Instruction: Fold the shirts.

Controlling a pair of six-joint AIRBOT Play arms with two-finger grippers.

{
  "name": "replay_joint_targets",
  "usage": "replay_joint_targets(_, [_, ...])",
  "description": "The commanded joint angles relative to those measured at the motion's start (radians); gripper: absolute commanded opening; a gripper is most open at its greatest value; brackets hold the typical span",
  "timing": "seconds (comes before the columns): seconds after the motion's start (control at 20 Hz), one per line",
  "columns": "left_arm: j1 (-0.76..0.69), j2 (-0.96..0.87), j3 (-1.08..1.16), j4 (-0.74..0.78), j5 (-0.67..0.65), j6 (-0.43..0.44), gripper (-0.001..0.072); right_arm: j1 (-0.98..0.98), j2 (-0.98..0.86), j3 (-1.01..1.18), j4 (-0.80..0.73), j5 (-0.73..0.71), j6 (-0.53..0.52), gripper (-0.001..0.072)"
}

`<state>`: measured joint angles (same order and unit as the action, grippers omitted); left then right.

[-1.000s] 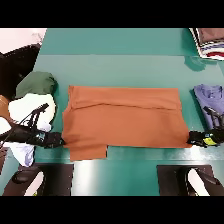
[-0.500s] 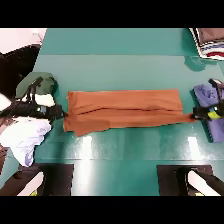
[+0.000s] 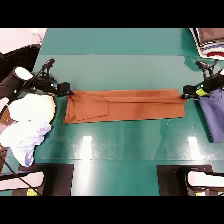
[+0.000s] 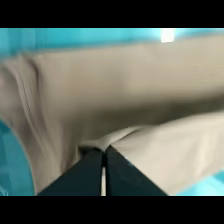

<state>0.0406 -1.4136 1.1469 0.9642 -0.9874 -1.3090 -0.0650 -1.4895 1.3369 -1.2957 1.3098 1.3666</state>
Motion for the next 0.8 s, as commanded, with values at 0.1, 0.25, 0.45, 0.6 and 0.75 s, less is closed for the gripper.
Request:
replay_joint_targets(0.1, [0.001, -0.042, 0.098, -0.009, -0.025, -0.001, 0.0609, -0.098, -0.065, 0.070, 0.231, 0.007, -0.053, 0.0450])
replay_joint_targets(0.25, [0.001, -0.040, 0.124, -0.014, -0.082, -0.001, 0.0603, -0.182, -0.051, 0.021, 0.231, 0.063, -0.079, 0.0450])
replay_joint_targets(0.45, [0.000, -0.040, 0.123, -0.087, -0.151, 0.002, 0.0150, -0.275, -0.058, -0.145, 0.241, 0.048, -0.135, 0.0534])
replay_joint_targets(0.6, [-0.024, -0.040, 0.123, -0.111, -0.145, 0.004, 0.0027, -0.290, -0.114, -0.210, 0.351, 0.025, -0.174, 0.0533])
replay_joint_targets(0.75, [-0.110, -0.044, 0.123, -0.111, -0.113, 0.003, 0.0027, -0.246, -0.174, -0.212, 0.471, -0.004, -0.207, 0.0526])
